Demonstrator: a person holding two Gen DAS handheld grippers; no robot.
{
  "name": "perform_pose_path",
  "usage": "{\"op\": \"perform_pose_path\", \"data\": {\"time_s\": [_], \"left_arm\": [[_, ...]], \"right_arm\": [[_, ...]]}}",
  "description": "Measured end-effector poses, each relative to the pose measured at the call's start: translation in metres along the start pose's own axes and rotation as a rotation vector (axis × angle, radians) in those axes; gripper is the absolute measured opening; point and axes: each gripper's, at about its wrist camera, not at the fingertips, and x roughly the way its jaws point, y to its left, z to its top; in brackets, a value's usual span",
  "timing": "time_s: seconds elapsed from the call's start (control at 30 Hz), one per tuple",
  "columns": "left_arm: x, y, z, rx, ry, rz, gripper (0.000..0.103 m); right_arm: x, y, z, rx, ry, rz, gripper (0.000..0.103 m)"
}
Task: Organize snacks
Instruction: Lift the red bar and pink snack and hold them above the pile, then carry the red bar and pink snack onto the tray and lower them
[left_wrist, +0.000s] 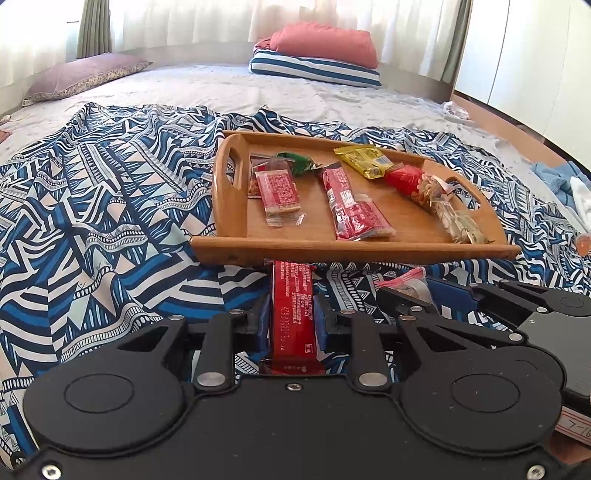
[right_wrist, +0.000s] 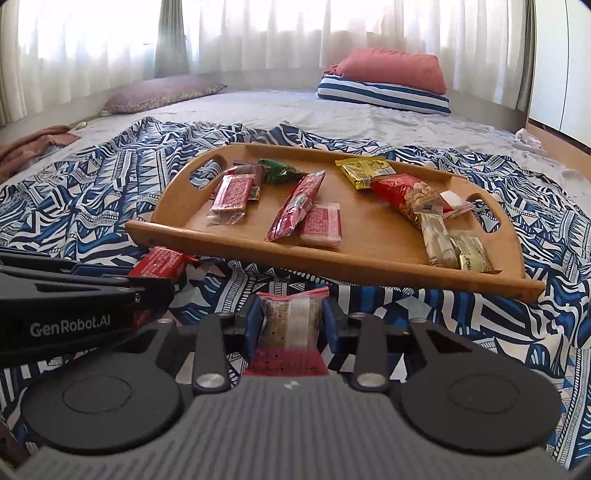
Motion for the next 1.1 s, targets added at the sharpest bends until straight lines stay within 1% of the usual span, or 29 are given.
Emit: {"op": "perform_pose_path", "data": {"time_s": [0.63, 0.77, 0.87, 0.97, 1.0, 1.03, 1.07, 1.1], "left_arm": [[-0.013, -0.009, 0.012, 0.013, -0.050, -0.013, 0.023], [-0.013, -0.011, 0.011, 0.016, -0.051, -0.012, 0.023], [-0.011, -0.010, 0.009, 0.015, -0.041, -0.009, 0.023], [-0.011, -0.009, 0.007, 0.016, -0.036, -0.005, 0.023], [-0.011, -0.008, 0.007, 0.017, -0.036, -0.004, 0.023], [-0.010, -0.008, 0.007, 0.017, -0.036, -0.003, 0.023], [-0.010, -0.007, 0.007, 0.016, -0.035, -0.002, 0.023], [-0.010, -0.006, 0.007, 0.014, -0.035, -0.001, 0.023]], "right_arm": [[-0.026, -0.013, 0.015, 0.061, -0.060, -0.005, 0.034], [-0.021, -0.015, 0.012, 0.055, -0.039, -0.032, 0.036], [-0.011, -0.015, 0.006, 0.058, -0.014, -0.039, 0.038], [-0.002, -0.014, 0.002, 0.065, -0.008, -0.045, 0.038], [0.001, -0.013, 0.001, 0.061, -0.015, -0.052, 0.044], [0.003, -0.012, 0.001, 0.056, -0.019, -0.058, 0.048], [0.005, -0.011, 0.001, 0.055, -0.021, -0.061, 0.049], [0.007, -0.011, 0.000, 0.061, -0.023, -0.066, 0.058]]}}
